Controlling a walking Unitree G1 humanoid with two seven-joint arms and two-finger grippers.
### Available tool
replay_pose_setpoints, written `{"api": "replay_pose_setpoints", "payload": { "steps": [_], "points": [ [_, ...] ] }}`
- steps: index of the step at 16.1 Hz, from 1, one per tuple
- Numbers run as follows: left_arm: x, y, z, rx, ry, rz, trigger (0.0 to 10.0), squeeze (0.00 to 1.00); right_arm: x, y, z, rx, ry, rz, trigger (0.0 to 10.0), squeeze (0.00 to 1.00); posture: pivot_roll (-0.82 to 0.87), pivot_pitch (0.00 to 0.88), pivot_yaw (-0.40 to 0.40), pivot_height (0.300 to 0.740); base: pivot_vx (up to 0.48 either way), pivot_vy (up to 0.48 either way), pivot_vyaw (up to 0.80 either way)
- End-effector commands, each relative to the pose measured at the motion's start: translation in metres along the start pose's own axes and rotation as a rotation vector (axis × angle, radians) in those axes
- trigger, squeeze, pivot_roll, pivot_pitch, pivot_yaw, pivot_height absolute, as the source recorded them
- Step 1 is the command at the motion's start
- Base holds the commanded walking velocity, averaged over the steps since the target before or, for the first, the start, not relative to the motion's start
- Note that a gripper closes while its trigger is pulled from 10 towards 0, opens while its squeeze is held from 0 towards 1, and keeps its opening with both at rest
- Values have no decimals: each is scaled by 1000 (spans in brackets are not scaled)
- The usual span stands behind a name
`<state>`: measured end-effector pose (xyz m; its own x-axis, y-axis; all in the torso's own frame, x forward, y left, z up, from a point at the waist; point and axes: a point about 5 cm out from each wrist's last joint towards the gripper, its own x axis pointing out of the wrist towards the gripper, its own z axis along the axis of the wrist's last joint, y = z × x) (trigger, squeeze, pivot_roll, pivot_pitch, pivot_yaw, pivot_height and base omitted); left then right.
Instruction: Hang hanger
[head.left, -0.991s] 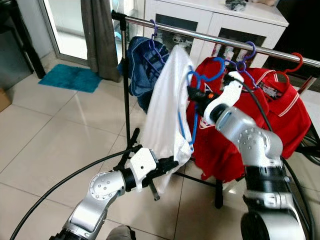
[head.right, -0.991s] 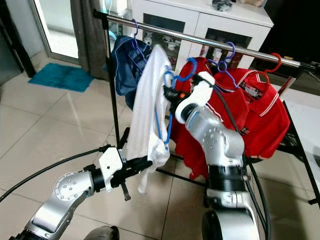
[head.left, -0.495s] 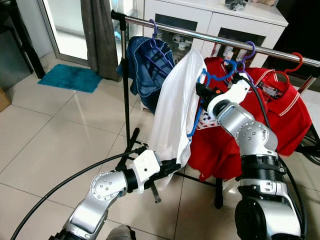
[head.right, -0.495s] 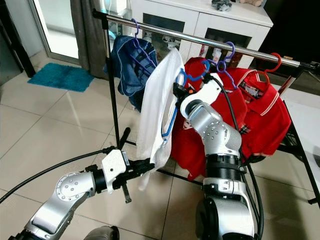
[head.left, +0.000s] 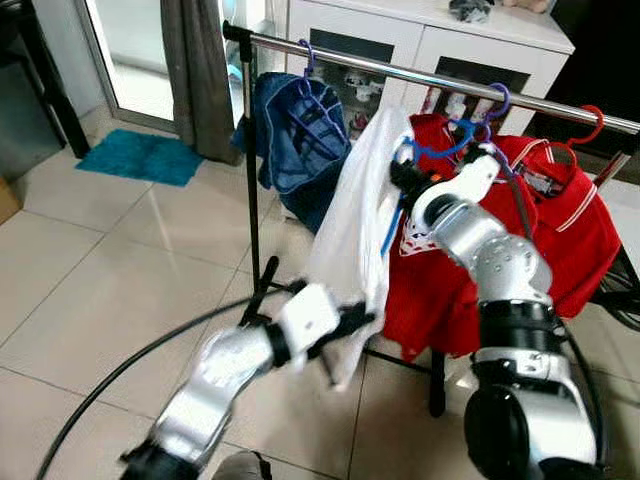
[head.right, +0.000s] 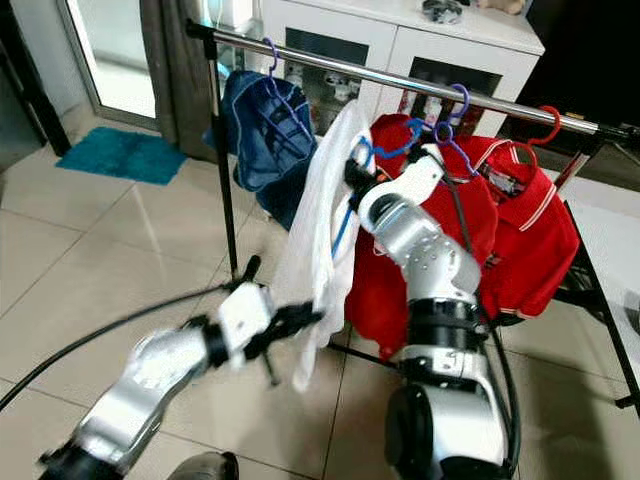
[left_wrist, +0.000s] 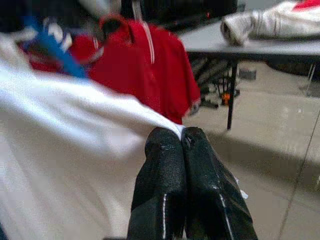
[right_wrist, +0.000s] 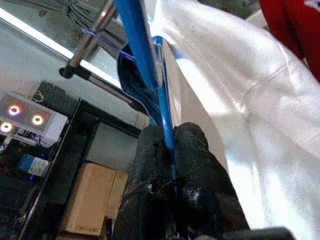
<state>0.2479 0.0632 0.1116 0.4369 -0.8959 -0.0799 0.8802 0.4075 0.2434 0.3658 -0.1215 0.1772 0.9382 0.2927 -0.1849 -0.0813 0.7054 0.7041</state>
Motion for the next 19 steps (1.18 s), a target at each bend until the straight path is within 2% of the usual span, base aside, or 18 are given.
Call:
{"api": "replay_pose_setpoints", "payload": {
  "steps": [1, 2, 5, 7, 8, 9, 10, 11, 12, 15, 19],
  "points": [
    [5, 2, 4, 0, -14, 2, 0, 0, -3, 1, 2, -40, -13, -2, 10000, 0, 106, 21, -97, 740, 0, 0, 0],
    [13, 9, 16, 14, -54, 15, 0, 0, -5, 1, -7, -102, 16, -6, 10000, 0, 104, 19, -90, 740, 0, 0, 0],
    [17, 22, 35, 61, -87, 13, 0, 0, -12, -7, -19, -183, 60, -25, 10000, 0, 101, 15, -80, 740, 0, 0, 0],
    [18, 26, 41, 74, -94, 15, 0, 0, -16, -12, -20, -182, 71, -34, 10000, 0, 104, 14, -80, 740, 0, 0, 0],
    [18, 27, 39, 75, -73, 14, 0, 0, -17, -13, -20, -181, 73, -30, 10000, 0, 104, 14, -80, 740, 0, 0, 0],
    [17, 25, 25, 65, 10, -5, 0, 0, -18, -11, -19, -178, 71, -20, 10000, 0, 105, 12, -79, 740, 0, 0, 0],
    [12, 19, 5, 88, 134, -47, 0, 0, -19, -8, -14, -180, 59, -7, 10000, 0, 102, 10, -76, 740, 0, 0, 0],
    [7, 14, -6, 92, 183, -62, 0, 0, -19, -6, -10, -181, 45, 5, 10000, 0, 102, 10, -76, 740, 0, 0, 0],
    [2, 12, -9, 67, 193, -49, 0, 0, -21, -5, -4, -190, 31, 12, 10000, 0, 98, 8, -74, 740, 0, 0, 0],
    [-5, 14, -12, 64, 209, -10, 0, 0, -23, -6, 2, -213, 19, 16, 10000, 0, 98, 8, -74, 740, 0, 0, 0],
    [-3, 18, -3, 45, 157, 19, 0, 0, -24, -5, -2, -220, 34, 32, 10000, 0, 103, 9, -79, 740, 0, 0, 0]
  ]
}}
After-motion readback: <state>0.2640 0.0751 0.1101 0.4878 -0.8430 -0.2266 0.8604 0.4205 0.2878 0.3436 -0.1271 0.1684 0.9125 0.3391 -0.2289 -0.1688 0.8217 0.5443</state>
